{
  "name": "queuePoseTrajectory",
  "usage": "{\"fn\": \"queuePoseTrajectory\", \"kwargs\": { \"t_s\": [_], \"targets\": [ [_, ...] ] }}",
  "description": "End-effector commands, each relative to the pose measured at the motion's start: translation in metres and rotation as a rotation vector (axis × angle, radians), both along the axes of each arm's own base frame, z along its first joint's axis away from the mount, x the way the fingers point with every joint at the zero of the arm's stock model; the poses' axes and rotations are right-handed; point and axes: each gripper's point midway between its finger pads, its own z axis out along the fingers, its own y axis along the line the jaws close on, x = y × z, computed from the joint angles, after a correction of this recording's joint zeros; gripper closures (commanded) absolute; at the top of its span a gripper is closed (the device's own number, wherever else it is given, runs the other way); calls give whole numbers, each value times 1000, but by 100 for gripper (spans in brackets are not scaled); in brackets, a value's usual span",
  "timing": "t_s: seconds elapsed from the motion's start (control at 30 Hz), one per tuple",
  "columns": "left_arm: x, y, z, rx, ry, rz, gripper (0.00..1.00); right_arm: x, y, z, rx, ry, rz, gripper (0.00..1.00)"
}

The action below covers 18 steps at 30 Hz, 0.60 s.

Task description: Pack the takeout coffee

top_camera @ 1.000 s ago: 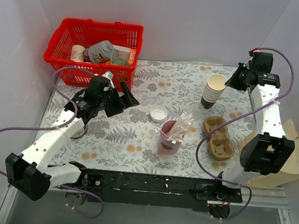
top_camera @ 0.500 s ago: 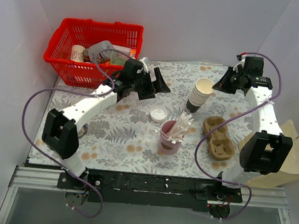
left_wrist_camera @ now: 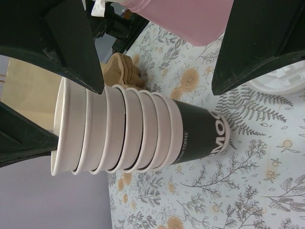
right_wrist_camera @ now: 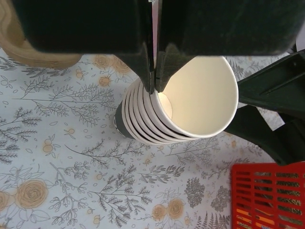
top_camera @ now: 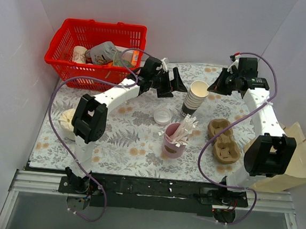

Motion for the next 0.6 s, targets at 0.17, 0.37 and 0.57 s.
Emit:
{"fn": "queuePoseTrajectory", "kwargs": {
  "t_s": [0.17, 0.37, 0.57],
  "targets": [
    [-5, -19, 36, -130, -32, -78, 2, 13, 13, 12, 12, -45, 12, 99],
    [-4, -13, 37, -113, -45, -41, 2, 12, 7, 14, -27, -49, -12, 99],
    [-2, -12, 35, -109, -42, -28, 2, 10, 11, 19, -12, -63, 6, 99]
  ]
}}
